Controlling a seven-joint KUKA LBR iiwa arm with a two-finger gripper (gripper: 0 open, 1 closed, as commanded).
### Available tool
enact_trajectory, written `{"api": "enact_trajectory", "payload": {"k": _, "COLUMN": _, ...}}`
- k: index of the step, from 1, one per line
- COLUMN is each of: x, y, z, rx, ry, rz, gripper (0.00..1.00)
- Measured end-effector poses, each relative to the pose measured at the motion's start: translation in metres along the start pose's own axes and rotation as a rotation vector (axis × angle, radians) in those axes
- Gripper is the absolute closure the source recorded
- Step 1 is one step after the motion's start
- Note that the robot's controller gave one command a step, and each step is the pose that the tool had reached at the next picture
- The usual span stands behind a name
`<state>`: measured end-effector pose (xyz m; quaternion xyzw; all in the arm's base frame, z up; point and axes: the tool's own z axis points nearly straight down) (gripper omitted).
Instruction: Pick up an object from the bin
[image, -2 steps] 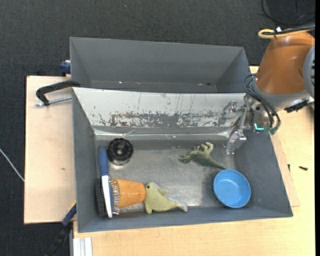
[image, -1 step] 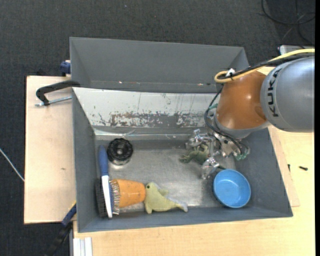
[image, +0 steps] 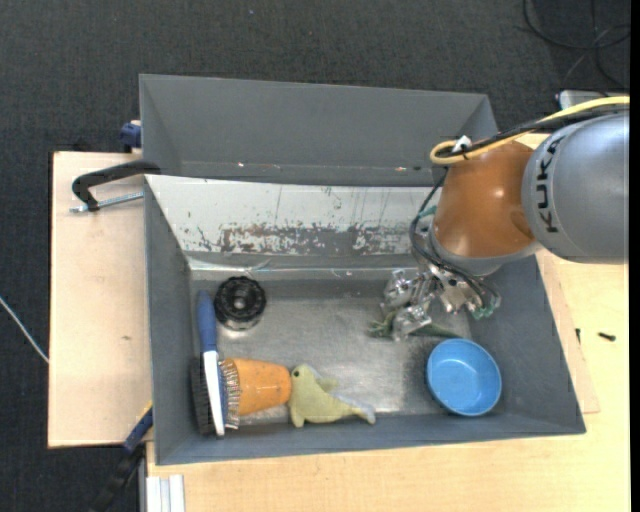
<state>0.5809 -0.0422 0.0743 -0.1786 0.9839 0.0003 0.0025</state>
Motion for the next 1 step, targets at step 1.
{"api": "enact_trajectory", "payload": {"k": 1, "x": 0.0130, "y": -0.0322, "z": -0.1915, "rx": 0.007, "ry": -0.007, "rz": -0.309, "gripper": 1.00}}
